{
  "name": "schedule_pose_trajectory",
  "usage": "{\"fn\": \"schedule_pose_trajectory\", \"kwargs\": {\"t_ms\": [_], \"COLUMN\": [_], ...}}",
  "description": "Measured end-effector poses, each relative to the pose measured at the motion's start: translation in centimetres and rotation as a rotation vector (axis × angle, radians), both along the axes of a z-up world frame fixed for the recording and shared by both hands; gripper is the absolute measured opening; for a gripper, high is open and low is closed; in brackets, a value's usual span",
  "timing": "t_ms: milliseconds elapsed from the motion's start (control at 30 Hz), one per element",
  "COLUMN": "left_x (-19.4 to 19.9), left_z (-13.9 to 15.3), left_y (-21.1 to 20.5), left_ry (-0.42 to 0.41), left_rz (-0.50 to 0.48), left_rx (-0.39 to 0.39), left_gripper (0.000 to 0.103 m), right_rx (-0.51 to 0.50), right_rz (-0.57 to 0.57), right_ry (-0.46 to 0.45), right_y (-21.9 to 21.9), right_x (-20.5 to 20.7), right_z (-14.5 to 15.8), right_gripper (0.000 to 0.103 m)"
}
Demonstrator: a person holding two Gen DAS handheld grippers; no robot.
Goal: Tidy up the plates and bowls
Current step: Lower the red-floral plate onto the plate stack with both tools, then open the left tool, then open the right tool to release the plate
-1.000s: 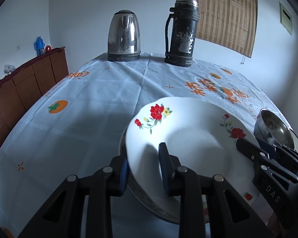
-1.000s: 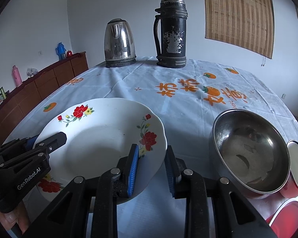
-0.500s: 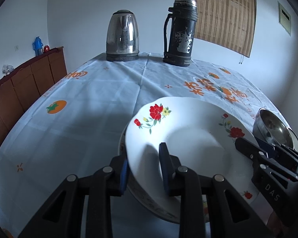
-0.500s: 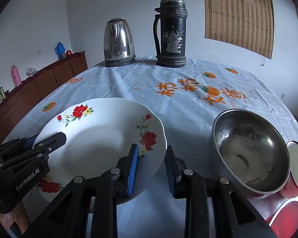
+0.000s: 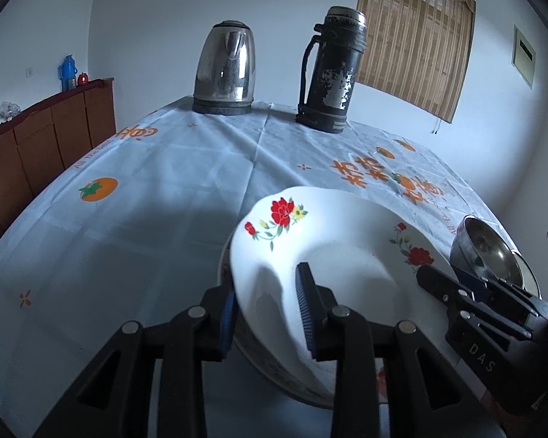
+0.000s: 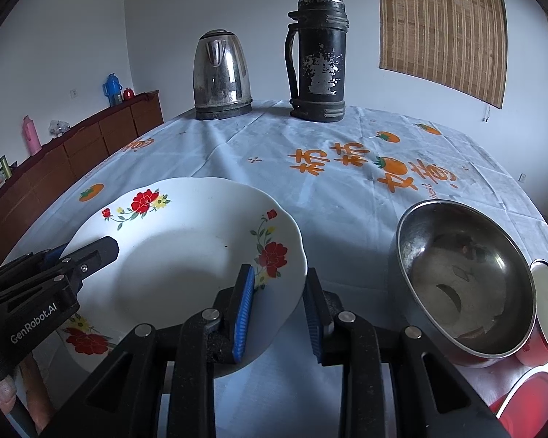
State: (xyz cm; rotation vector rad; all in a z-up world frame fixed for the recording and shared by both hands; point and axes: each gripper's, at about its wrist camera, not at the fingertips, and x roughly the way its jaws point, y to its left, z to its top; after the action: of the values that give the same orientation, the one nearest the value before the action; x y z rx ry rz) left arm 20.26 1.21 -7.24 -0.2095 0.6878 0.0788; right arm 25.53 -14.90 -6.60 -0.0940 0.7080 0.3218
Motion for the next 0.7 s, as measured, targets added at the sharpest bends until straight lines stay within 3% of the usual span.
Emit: {"fn": "schedule_pose_trajectory", "kwargs": {"t_ms": [233, 433, 533, 700], "left_x": [-0.1, -0.1, 0.0, 0.0], "left_z": [0.0, 0.2, 0.1, 0.5], "left_y": [0.1, -1.4, -2.7, -2.8], "left_ry": [-0.003, 0.012, 0.039, 0.082], "left_rz": [-0.012, -0.041, -0.064, -0.093], "left_rx": [-0.007, 0.103, 0.212, 0.238], "left_gripper": [0.034, 0.043, 0.047, 0.049], "right_rx": [-0.011, -0.017, -0.018, -0.017], "right_rz": [-0.003, -0.005, -0.01, -0.013], "right_ry": [-0.002, -0.002, -0.005, -0.005], "right_y": [0.1, 0.2, 0.1, 0.1], "right_x": [0.0, 0.0, 0.0, 0.1], "right_z": [0.0, 0.0, 0.0, 0.0], "right_gripper": [0.029, 0.029, 0.029, 0.03]}}
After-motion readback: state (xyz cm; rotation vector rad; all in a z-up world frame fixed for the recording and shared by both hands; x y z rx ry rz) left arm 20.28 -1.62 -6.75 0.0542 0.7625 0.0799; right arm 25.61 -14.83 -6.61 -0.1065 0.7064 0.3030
